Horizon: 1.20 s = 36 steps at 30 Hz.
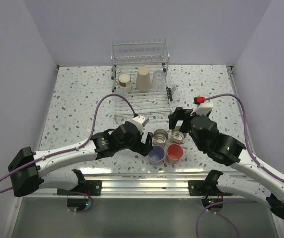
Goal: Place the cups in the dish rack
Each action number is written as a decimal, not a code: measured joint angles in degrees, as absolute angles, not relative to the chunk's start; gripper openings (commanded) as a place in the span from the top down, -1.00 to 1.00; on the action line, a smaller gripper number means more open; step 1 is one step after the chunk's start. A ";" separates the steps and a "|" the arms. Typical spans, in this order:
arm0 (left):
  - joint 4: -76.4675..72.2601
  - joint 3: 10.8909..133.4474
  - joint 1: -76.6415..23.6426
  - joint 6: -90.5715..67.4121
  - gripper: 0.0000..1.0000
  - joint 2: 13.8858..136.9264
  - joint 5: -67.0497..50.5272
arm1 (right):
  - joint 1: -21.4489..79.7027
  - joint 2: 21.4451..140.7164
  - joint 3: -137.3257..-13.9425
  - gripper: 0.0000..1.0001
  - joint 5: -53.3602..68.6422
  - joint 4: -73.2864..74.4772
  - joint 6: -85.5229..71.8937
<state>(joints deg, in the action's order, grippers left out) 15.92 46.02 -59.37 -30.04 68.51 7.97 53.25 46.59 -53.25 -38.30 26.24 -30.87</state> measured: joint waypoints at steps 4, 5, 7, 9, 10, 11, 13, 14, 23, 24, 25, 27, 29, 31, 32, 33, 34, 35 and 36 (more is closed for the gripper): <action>15.11 46.02 -61.17 -31.07 -0.91 70.76 7.86 | 53.25 46.52 -52.77 -0.96 -38.26 27.05 -31.66; 15.05 46.02 -61.54 -31.22 -0.89 71.53 7.88 | 53.25 46.41 -52.60 -0.96 -38.26 27.14 -31.92; 14.98 46.04 -62.15 -32.05 -0.69 73.17 8.25 | 53.25 46.19 -52.10 -0.96 -38.22 27.22 -32.25; 15.05 46.06 -62.70 -32.62 -0.42 74.83 8.88 | 53.25 46.06 -51.72 -0.95 -38.15 27.44 -32.56; 15.22 46.17 -62.83 -32.77 -0.33 75.81 9.32 | 53.25 46.04 -51.57 -0.96 -38.06 27.46 -32.69; 15.35 46.33 -62.87 -32.99 -0.14 76.60 9.63 | 53.25 46.04 -51.44 -0.96 -38.04 27.49 -32.84; 15.66 47.13 -63.02 -33.50 0.07 78.08 10.17 | 53.25 46.04 -51.27 -0.96 -38.02 27.57 -33.08; 15.70 47.77 -63.05 -33.56 0.34 79.02 10.37 | 53.25 46.04 -51.22 -0.95 -38.02 27.66 -33.19; 17.45 51.16 -63.16 -32.95 1.00 80.07 13.37 | 53.25 46.61 -51.29 -0.96 -36.23 27.81 -34.06; 18.59 51.16 -63.16 -32.95 1.00 78.76 14.50 | 53.25 46.94 -51.33 -0.97 -35.29 27.64 -34.06; 20.10 51.11 -63.16 -32.91 1.00 75.99 16.21 | 53.25 47.33 -51.33 -0.97 -34.11 27.16 -34.09; 21.17 50.98 -63.13 -32.77 1.00 71.59 18.20 | 53.25 48.45 -51.33 -0.96 -30.48 25.41 -34.39; 21.47 50.39 -63.13 -32.47 1.00 64.73 20.29 | 53.25 50.09 -51.42 -0.97 -26.72 22.57 -35.33; 20.69 49.01 -63.13 -32.27 1.00 54.33 22.83 | 53.25 52.36 -51.59 -0.97 -22.81 19.18 -37.43; 19.81 48.18 -63.13 -32.23 1.00 50.39 23.49 | 53.25 53.54 -51.66 -0.97 -20.88 17.21 -38.89; 18.44 46.92 -63.13 -32.14 1.00 45.39 24.25 | 53.25 54.83 -51.79 -0.97 -18.81 15.20 -40.58; 17.26 45.58 -63.13 -32.01 1.00 40.53 24.75 | 53.25 56.05 -52.07 -0.97 -17.04 13.15 -42.28; 15.88 44.03 -63.13 -31.86 1.00 35.24 25.08 | 53.25 57.10 -52.29 -0.97 -15.38 11.31 -43.99; 14.85 43.03 -63.13 -31.83 1.00 31.55 25.43 | 53.25 58.48 -52.58 -0.97 -13.34 8.88 -46.22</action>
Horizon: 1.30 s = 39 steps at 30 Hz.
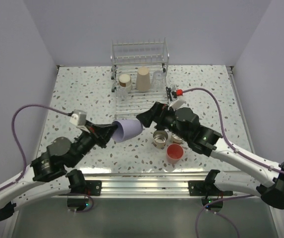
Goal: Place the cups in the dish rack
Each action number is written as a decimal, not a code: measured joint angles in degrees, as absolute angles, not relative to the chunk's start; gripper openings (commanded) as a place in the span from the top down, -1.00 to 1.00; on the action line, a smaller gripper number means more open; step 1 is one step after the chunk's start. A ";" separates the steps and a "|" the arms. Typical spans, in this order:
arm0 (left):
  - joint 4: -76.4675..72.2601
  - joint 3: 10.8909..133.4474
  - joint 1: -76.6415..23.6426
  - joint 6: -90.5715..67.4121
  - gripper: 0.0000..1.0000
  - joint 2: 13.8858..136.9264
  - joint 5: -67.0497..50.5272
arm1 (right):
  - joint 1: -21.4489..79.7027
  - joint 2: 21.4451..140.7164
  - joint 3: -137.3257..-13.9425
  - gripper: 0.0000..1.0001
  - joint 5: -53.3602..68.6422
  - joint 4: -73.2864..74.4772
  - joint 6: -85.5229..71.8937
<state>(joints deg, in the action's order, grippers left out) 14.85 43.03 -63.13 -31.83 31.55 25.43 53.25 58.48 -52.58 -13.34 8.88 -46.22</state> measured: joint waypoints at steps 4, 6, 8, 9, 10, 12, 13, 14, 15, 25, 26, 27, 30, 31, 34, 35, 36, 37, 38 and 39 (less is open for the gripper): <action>11.51 40.84 -63.11 -31.24 1.00 20.47 27.35 | 53.25 64.10 -52.73 -0.97 -5.76 -5.67 -56.25; 10.22 40.10 -63.13 -30.76 1.00 18.37 28.16 | 53.28 67.57 -52.18 -0.97 -2.20 -16.40 -63.13; 9.28 38.98 -63.13 -30.35 1.00 16.97 28.77 | 53.56 71.64 -51.35 -0.97 0.47 -26.96 -69.95; 8.73 38.20 -63.13 -30.28 1.00 16.29 28.95 | 53.84 73.84 -51.03 -0.97 1.56 -31.77 -73.52; 8.21 37.43 -63.13 -30.17 1.00 15.68 29.08 | 54.22 76.23 -50.83 -0.97 2.59 -35.97 -76.69; 7.40 36.21 -63.13 -29.80 1.00 14.74 29.39 | 55.29 80.47 -50.74 -0.97 4.10 -42.54 -81.87; 6.94 35.70 -63.13 -29.50 1.00 14.35 29.61 | 56.05 82.43 -50.74 -0.97 4.62 -45.12 -84.16; 6.83 35.51 -63.02 -28.97 1.00 13.85 30.48 | 56.62 84.01 -50.74 -0.97 5.04 -47.20 -86.48; 6.13 35.27 -63.05 -28.77 1.00 13.23 30.92 | 56.84 85.08 -50.78 -0.97 5.37 -49.19 -88.01; 1.58 34.63 -63.05 -27.83 1.00 12.69 33.12 | 60.34 82.08 -50.33 -0.96 5.54 -54.39 -91.55; 0.80 34.39 -63.07 -27.90 1.00 12.56 33.08 | 60.36 81.08 -50.33 -0.97 5.58 -53.67 -91.31; -0.03 34.22 -63.20 -27.92 1.00 12.43 32.91 | 60.38 80.31 -50.33 -0.97 5.76 -53.15 -91.00; -1.96 33.39 -63.44 -28.05 1.00 12.21 32.60 | 60.42 79.00 -50.33 -0.91 5.72 -51.29 -90.30; -2.63 32.95 -63.44 -28.10 1.00 12.21 32.60 | 60.38 78.76 -50.33 -0.88 5.72 -50.78 -90.00; -4.45 31.73 -63.44 -28.32 1.00 12.32 32.75 | 60.31 78.61 -50.33 -0.64 5.76 -49.65 -89.62; -5.17 31.42 -63.44 -28.36 1.00 12.43 32.82 | 60.29 78.61 -50.33 -0.56 5.74 -49.21 -89.47; -5.87 31.09 -63.42 -28.45 1.00 12.64 32.91 | 60.23 78.61 -50.33 -0.47 5.76 -48.75 -89.45; -6.50 30.94 -63.42 -28.51 1.00 13.02 33.06 | 60.07 78.61 -50.33 -0.16 5.74 -48.38 -89.36; -7.22 30.79 -63.40 -28.71 1.00 13.47 33.34 | 59.90 78.61 -50.33 -0.03 5.67 -48.23 -89.27; -8.16 30.55 -63.40 -28.97 1.00 13.98 33.63 | 59.70 78.59 -50.33 0.11 5.58 -48.10 -89.27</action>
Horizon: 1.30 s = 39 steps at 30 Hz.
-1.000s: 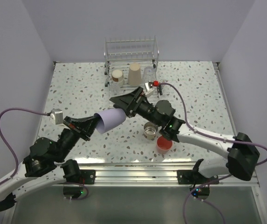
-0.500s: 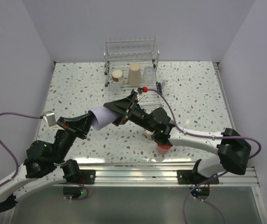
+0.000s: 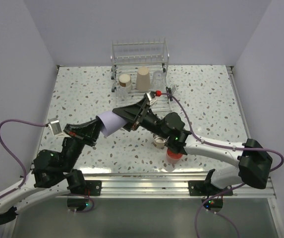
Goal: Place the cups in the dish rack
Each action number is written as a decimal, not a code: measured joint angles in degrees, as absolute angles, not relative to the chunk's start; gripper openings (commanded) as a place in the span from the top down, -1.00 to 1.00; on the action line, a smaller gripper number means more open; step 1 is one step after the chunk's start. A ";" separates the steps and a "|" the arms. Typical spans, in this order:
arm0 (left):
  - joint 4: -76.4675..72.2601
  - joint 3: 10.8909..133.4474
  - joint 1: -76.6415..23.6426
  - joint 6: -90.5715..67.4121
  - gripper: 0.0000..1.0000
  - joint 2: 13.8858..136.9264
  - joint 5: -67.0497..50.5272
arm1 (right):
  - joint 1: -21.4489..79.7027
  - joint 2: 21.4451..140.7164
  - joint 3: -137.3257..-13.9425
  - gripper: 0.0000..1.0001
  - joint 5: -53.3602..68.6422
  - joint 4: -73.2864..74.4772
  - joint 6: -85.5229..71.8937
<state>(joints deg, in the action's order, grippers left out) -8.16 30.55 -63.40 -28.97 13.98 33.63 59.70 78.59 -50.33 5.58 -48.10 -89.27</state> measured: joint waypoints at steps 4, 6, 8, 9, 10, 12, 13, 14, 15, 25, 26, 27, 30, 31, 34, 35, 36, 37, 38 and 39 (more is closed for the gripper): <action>-10.66 30.02 -63.37 -29.47 1.00 15.94 34.57 | 59.09 77.87 -50.33 0.95 5.02 -46.92 -89.08; -11.20 30.11 -63.40 -29.56 0.71 16.99 34.72 | 59.02 76.69 -50.33 1.00 4.12 -44.88 -88.12; -9.19 31.31 -63.37 -30.00 0.43 18.96 35.27 | 59.02 74.39 -50.96 1.00 2.85 -39.33 -85.45; -7.03 32.47 -63.40 -30.46 0.14 20.75 35.46 | 59.18 73.01 -51.92 1.00 2.04 -35.18 -83.42; -4.29 33.95 -63.40 -30.85 0.03 22.94 35.70 | 59.57 71.68 -53.28 1.00 0.99 -30.50 -81.06; 0.23 37.17 -63.40 -32.16 -0.28 27.27 36.07 | 59.79 68.95 -55.33 1.00 -1.74 -22.55 -76.34; 3.29 39.42 -63.40 -32.62 -0.39 29.47 36.32 | 59.79 67.92 -56.01 1.00 -2.96 -19.53 -74.61; 6.59 41.65 -63.40 -33.32 -0.59 31.68 36.84 | 59.72 66.67 -57.08 1.00 -4.86 -15.66 -72.07; 8.62 42.87 -63.35 -33.98 -0.66 32.97 37.10 | 59.68 66.00 -58.02 1.00 -6.42 -12.97 -70.54; 35.75 50.72 -63.40 -36.64 -1.00 41.01 39.90 | 56.93 70.57 -74.83 1.00 -28.01 10.04 -47.09; 37.15 50.30 -63.40 -36.05 -1.00 40.64 40.34 | 55.90 72.14 -76.07 1.00 -29.39 10.85 -44.95; 37.69 50.11 -63.40 -35.75 -1.00 40.40 40.56 | 54.74 73.71 -77.23 1.00 -30.63 11.49 -43.16; 37.78 47.75 -63.40 -33.28 -1.00 37.52 40.82 | 50.85 80.49 -80.95 1.00 -32.97 13.82 -38.13; 37.71 47.16 -63.40 -32.40 -1.00 36.32 40.75 | 49.74 83.11 -82.67 1.00 -33.76 14.92 -36.75; 37.78 46.92 -63.40 -30.68 -1.00 32.67 40.91 | 46.78 92.58 -88.40 1.00 -35.00 16.80 -32.97; 38.02 47.05 -63.40 -30.35 -1.00 31.55 41.21 | 46.00 95.88 -90.61 1.00 -35.07 17.61 -31.90; 38.41 47.29 -63.40 -30.11 -1.00 30.39 41.74 | 45.43 99.02 -92.75 1.00 -35.07 18.37 -31.00; 38.94 47.59 -63.40 -29.65 -1.00 29.52 42.39 | 44.95 102.04 -94.87 1.00 -35.16 18.98 -30.15; 39.13 47.79 -63.40 -29.17 -1.00 28.80 42.96 | 44.69 104.16 -96.47 1.00 -35.20 19.29 -29.50; 39.13 47.81 -63.40 -28.58 -0.99 28.14 43.16 | 44.47 106.96 -98.78 1.00 -35.31 20.32 -28.80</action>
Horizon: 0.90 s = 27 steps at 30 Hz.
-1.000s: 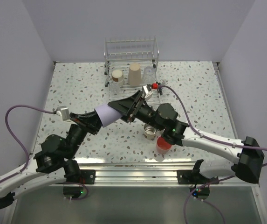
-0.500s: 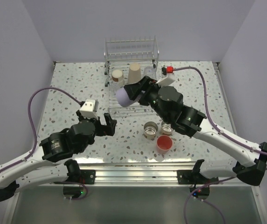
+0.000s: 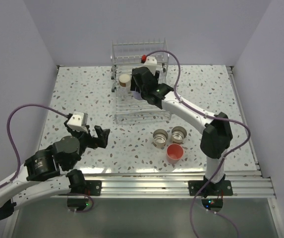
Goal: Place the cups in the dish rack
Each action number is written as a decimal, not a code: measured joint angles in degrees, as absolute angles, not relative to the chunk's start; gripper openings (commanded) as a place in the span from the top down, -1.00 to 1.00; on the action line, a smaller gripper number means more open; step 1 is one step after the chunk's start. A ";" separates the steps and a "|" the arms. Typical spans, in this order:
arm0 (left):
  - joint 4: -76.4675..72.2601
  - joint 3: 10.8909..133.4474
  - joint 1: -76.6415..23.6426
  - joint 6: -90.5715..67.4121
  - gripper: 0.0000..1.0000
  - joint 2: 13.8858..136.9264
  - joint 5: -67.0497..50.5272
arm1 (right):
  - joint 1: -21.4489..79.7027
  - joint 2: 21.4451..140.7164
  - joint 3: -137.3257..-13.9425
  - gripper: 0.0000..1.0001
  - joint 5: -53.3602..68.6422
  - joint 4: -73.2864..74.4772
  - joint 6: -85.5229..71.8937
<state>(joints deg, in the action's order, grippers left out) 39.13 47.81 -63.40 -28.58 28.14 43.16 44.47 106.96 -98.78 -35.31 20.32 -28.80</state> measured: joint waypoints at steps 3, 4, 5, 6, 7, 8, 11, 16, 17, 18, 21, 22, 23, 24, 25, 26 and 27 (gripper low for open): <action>39.11 47.79 -63.40 -26.81 -0.91 26.61 42.72 | 44.18 114.50 -105.67 1.00 -35.48 21.96 -27.11; 39.11 47.77 -63.40 -26.37 -0.90 26.13 42.57 | 44.16 116.60 -107.68 1.00 -35.55 22.22 -26.72; 39.09 47.77 -63.40 -26.13 -0.90 25.65 42.44 | 44.05 118.50 -109.54 1.00 -35.70 22.61 -26.30; 39.09 47.77 -63.40 -25.89 -0.90 25.19 42.19 | 44.01 119.81 -110.80 1.00 -35.83 22.76 -26.00; 39.09 47.77 -63.40 -25.82 -0.91 24.71 41.93 | 43.94 121.58 -112.22 1.00 -36.14 22.81 -25.65; 39.03 47.72 -63.40 -25.67 -0.91 24.05 41.52 | 43.90 122.52 -112.88 1.00 -36.34 22.81 -25.43; 37.85 46.30 -63.40 -24.67 -0.92 20.64 39.68 | 43.62 125.21 -114.28 1.00 -36.82 22.92 -24.82; 37.01 45.28 -63.24 -23.46 -0.91 16.71 37.85 | 42.70 127.72 -114.48 1.00 -37.06 22.50 -24.32; 36.86 45.25 -63.00 -23.29 -0.90 16.80 37.54 | 42.50 128.25 -114.50 1.00 -37.10 22.26 -24.23; 36.77 45.19 -62.85 -23.07 -0.89 17.12 37.32 | 42.33 128.68 -114.52 1.00 -37.15 22.15 -24.12; 36.51 45.10 -61.67 -22.72 -0.86 19.07 36.12 | 42.09 129.95 -114.87 1.00 -38.13 21.39 -23.88; 36.36 45.10 -61.14 -22.48 -0.86 20.01 35.53 | 42.04 130.28 -115.02 1.00 -38.26 21.12 -23.83; 36.23 45.08 -60.60 -22.11 -0.86 20.88 34.85 | 42.02 130.74 -115.07 1.00 -38.52 20.64 -23.79; 36.12 45.08 -60.03 -21.78 -0.85 21.65 34.26 | 42.02 131.09 -115.07 1.00 -38.72 20.08 -23.77; 36.07 45.08 -59.57 -21.56 -0.85 22.11 33.80 | 41.98 131.46 -115.07 1.00 -39.00 19.64 -23.73; 36.05 45.08 -59.09 -21.37 -0.85 22.48 33.36 | 41.98 131.79 -115.07 1.00 -39.35 19.14 -23.68; 36.05 45.06 -58.59 -21.28 -0.85 22.68 33.06 | 41.98 131.98 -115.07 1.00 -39.44 18.72 -23.64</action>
<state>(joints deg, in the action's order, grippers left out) 36.05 45.06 -58.59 -21.28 22.68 33.06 41.98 131.98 -115.07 -39.44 18.72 -23.64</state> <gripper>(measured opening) 0.928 0.717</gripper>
